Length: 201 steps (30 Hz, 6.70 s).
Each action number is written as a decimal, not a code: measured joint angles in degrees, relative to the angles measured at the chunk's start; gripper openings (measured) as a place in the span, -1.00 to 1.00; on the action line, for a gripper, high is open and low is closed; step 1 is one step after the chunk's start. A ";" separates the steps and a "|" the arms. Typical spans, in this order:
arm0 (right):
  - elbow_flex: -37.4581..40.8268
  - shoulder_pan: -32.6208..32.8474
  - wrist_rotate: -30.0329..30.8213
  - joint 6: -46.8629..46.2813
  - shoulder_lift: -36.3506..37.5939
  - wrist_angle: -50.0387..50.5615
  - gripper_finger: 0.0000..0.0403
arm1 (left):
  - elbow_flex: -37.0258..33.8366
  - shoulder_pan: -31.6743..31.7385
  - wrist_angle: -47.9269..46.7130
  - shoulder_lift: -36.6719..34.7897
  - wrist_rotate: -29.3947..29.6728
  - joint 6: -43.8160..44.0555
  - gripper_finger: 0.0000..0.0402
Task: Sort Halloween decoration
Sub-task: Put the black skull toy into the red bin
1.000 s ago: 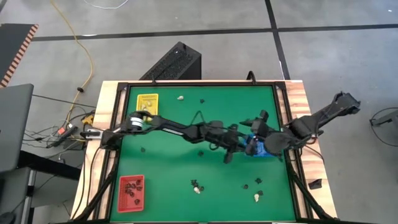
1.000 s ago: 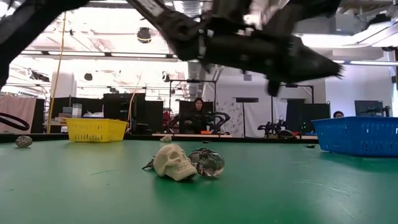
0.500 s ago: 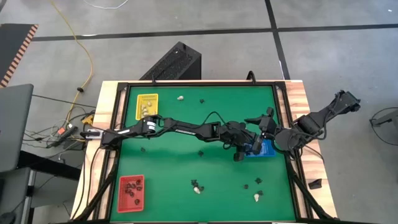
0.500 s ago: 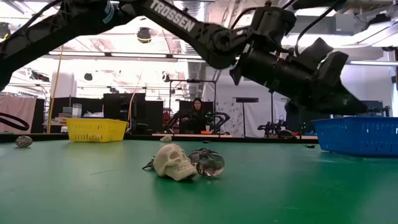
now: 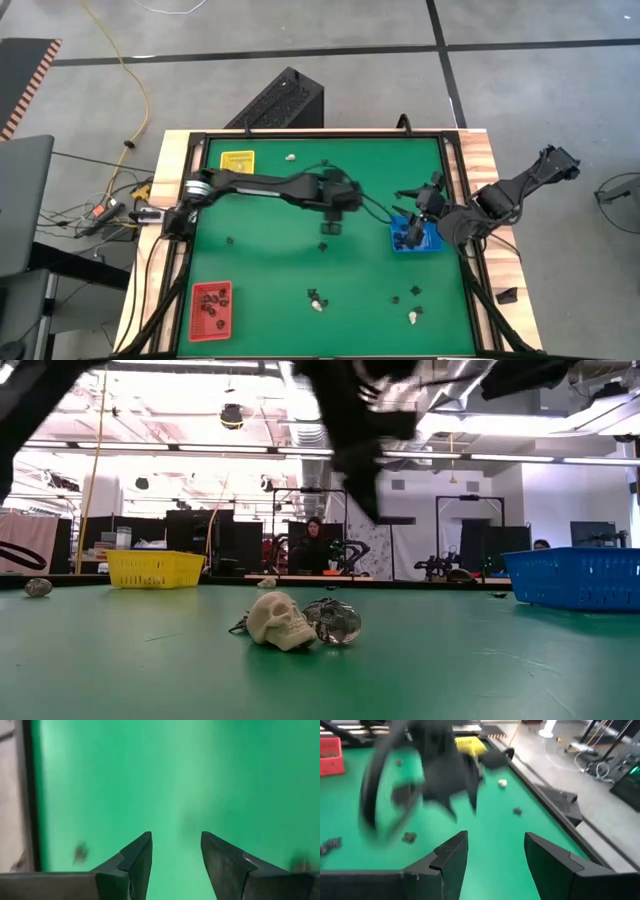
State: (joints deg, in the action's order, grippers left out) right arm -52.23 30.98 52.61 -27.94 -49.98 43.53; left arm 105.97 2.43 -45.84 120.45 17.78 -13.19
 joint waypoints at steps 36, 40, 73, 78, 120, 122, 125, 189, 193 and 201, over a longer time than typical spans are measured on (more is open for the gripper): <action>0.00 6.73 -61.46 -60.89 -40.44 -16.20 0.00 | -87.07 1.86 100.19 -49.51 -27.94 -1.54 -0.25; 0.00 4.89 -61.47 -58.58 -40.34 -14.98 0.00 | -87.07 1.86 100.18 -49.51 -28.02 -0.66 -0.25; -3.21 7.57 -57.25 -45.54 -48.26 -9.92 -0.31 | -87.03 1.86 100.32 -49.44 -27.95 -0.62 -0.25; -6.42 8.11 -52.31 -41.39 -48.13 -6.58 -0.46 | -87.03 1.86 100.16 -49.44 -27.99 -0.62 -0.25; -76.54 -17.59 -61.83 33.68 -110.49 -84.79 -0.37 | -86.90 4.96 50.36 -110.26 -17.90 13.93 -0.25; -74.10 -17.63 -61.91 30.75 -110.71 -88.86 -0.34 | -87.01 4.98 49.46 -111.89 -17.90 15.69 -0.25; -73.98 -17.68 -62.50 29.44 -110.70 -87.17 -0.23 | -86.99 4.96 49.12 -112.83 -17.92 17.47 -0.25; -2.89 3.36 -14.36 2.85 -39.50 -59.00 -0.16 | -58.20 -34.44 7.72 -45.86 -8.45 51.60 -0.25; -2.86 2.69 -15.22 6.42 -38.30 -58.45 -0.16 | -54.70 -34.81 6.73 -38.94 -13.00 53.41 -0.25; -2.86 1.59 -15.22 14.25 -36.85 -59.06 -0.16 | -49.43 -38.15 6.05 -28.60 -16.30 57.52 -0.25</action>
State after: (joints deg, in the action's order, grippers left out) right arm -55.09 32.57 37.39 -13.70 -86.83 -15.53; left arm 56.54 -35.71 -39.79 91.85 1.48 44.34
